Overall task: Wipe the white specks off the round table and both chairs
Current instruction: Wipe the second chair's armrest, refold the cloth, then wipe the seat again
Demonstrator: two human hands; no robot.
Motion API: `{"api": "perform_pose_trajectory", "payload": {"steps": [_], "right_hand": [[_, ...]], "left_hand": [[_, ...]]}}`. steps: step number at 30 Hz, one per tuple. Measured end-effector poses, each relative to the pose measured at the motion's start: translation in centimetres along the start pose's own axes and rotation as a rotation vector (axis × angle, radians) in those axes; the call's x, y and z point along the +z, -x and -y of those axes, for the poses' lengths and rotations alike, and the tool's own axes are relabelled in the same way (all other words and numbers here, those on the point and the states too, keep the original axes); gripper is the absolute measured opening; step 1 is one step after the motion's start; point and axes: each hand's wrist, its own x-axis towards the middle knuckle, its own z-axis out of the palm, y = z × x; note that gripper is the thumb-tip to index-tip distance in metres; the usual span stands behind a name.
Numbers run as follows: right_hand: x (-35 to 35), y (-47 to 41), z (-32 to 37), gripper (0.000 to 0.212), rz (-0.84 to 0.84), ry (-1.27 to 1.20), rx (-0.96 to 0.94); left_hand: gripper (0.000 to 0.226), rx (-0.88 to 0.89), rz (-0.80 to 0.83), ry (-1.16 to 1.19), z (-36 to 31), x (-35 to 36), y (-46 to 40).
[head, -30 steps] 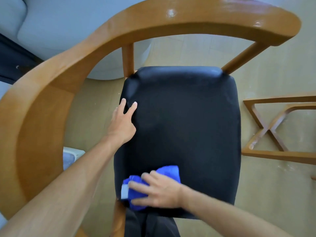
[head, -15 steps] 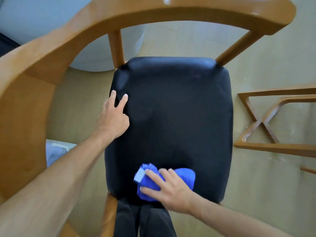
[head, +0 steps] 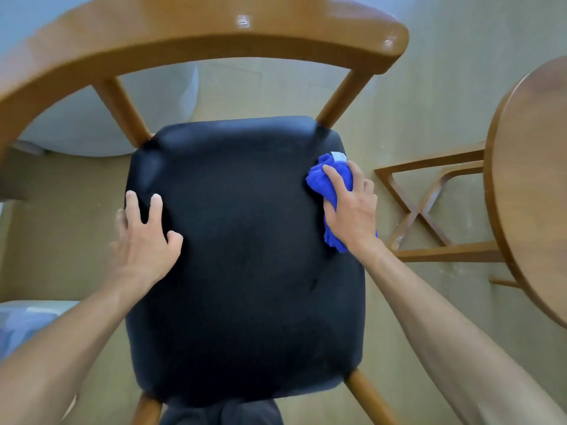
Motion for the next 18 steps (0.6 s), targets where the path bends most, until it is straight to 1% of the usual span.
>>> {"api": "perform_pose_trajectory", "payload": {"steps": [2, 4, 6, 8, 10, 12, 14, 16, 18], "right_hand": [[-0.3, 1.1, 0.2, 0.062, 0.045, 0.041, 0.099], [-0.2, 3.1, 0.2, 0.069, 0.074, -0.044, 0.319], [0.2, 4.2, 0.1, 0.068, 0.04, -0.168, 0.558], [0.5, 4.7, 0.2, 0.064, 0.011, -0.293, 0.755], [0.8, 4.8, 0.6, 0.06, -0.024, -0.354, 0.88], [1.0, 4.1, 1.4, 0.057, -0.077, -0.337, 0.928], [1.3, 2.2, 2.4, 0.056, -0.158, -0.288, 0.908], [1.7, -1.0, 4.0, 0.055, -0.204, -0.255, 0.814], [2.6, -5.0, 7.1, 0.056, -0.18, -0.231, 0.639]], "left_hand": [[0.066, 0.062, -0.036, -0.056, 0.0, 0.1, -0.2], [0.066, 0.218, -0.098, -0.154, -0.1, 0.3, -0.5], [0.067, 0.375, -0.105, -0.247, -0.9, 0.7, -0.8], [0.079, 0.429, -0.058, -0.308, -1.9, 1.5, -1.2], [0.089, 0.427, -0.025, -0.339, -2.3, 2.4, -1.5], [0.093, 0.441, -0.028, -0.346, -2.0, 3.1, -1.6], [0.092, 0.448, -0.035, -0.334, -1.9, 3.4, -1.7], [0.092, 0.454, -0.048, -0.318, -1.9, 3.5, -1.9], [0.091, 0.453, -0.04, -0.307, -2.0, 3.5, -1.9]]}}
